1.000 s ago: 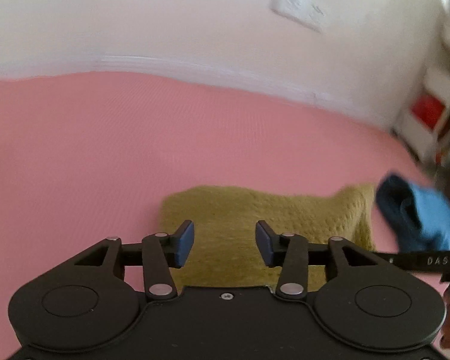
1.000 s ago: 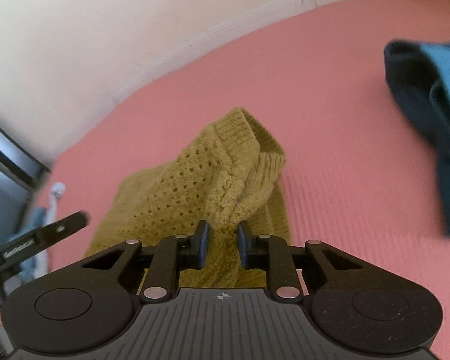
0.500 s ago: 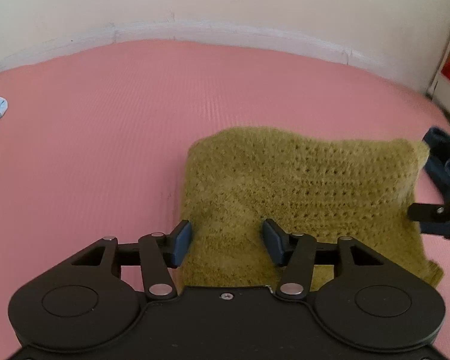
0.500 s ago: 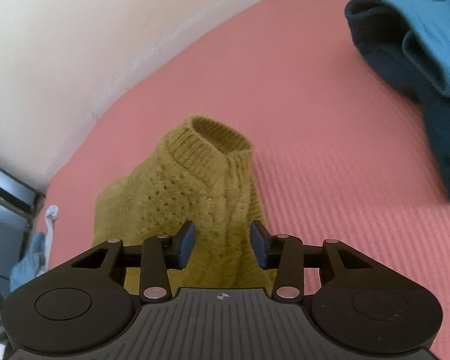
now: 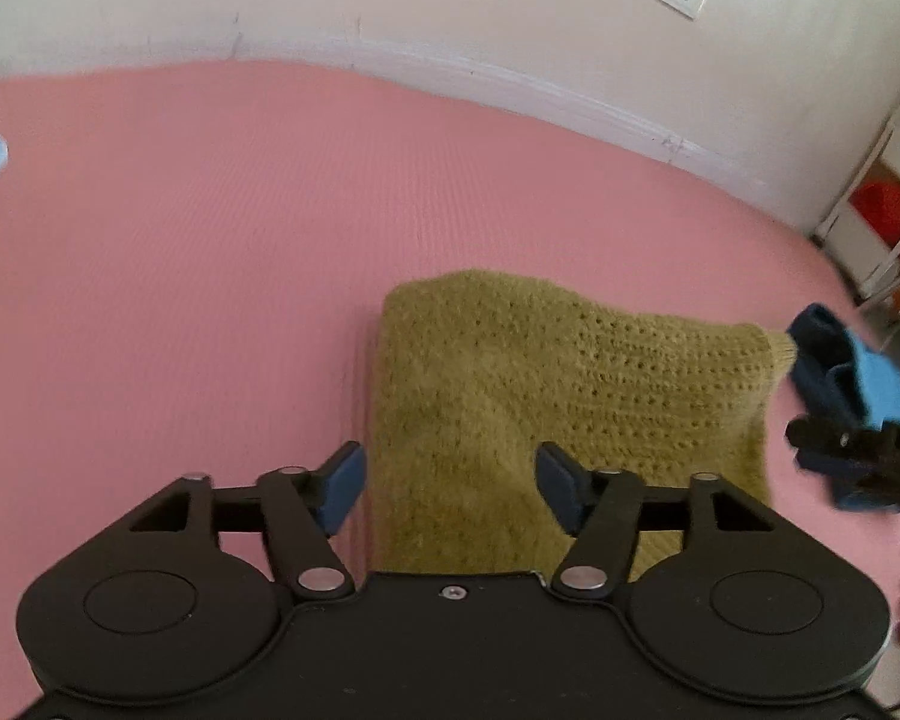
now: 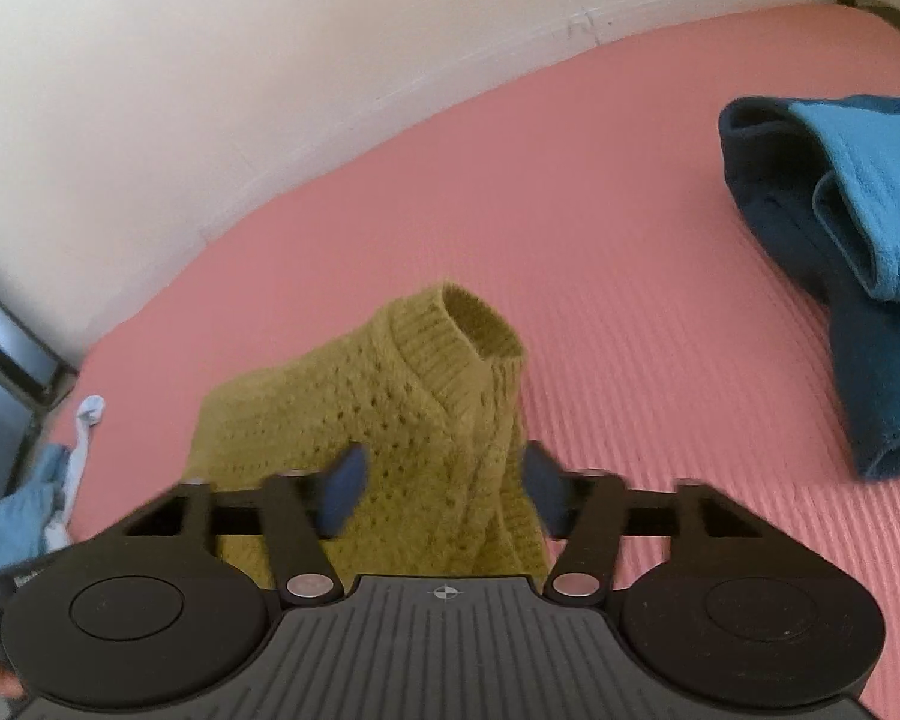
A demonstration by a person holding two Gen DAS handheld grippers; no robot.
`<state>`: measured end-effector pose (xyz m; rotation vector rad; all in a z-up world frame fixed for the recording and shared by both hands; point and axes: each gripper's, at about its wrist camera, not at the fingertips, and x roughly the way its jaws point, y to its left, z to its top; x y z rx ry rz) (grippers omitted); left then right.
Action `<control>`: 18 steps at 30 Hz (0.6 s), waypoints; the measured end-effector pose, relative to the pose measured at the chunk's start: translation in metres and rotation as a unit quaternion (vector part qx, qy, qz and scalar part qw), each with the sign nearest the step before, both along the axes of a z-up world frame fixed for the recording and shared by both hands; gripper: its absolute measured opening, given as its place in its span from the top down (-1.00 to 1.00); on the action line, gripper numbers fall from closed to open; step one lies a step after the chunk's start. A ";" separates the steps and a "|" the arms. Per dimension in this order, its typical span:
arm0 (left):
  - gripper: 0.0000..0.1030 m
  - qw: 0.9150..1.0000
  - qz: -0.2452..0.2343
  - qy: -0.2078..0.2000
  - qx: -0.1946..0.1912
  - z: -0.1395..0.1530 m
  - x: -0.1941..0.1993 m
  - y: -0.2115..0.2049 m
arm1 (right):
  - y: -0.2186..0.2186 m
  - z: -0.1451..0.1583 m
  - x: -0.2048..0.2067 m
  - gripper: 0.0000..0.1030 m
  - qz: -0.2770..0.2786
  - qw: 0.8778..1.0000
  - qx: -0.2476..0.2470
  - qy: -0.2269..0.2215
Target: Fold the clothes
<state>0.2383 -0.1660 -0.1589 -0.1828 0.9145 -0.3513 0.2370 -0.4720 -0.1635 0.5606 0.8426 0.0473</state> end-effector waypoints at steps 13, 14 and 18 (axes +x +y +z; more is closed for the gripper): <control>-0.95 0.988 -0.003 0.084 -0.130 -0.047 0.024 0.013 | -0.008 -0.041 0.012 -0.74 0.005 0.998 0.044 0.046; -0.95 0.988 -0.006 0.083 -0.131 -0.048 0.025 0.012 | -0.008 -0.042 0.014 -0.75 0.006 0.998 0.045 0.045; -0.92 0.987 -0.017 0.083 -0.139 -0.050 0.033 0.006 | -0.011 -0.042 0.020 -0.55 0.013 0.998 0.044 0.045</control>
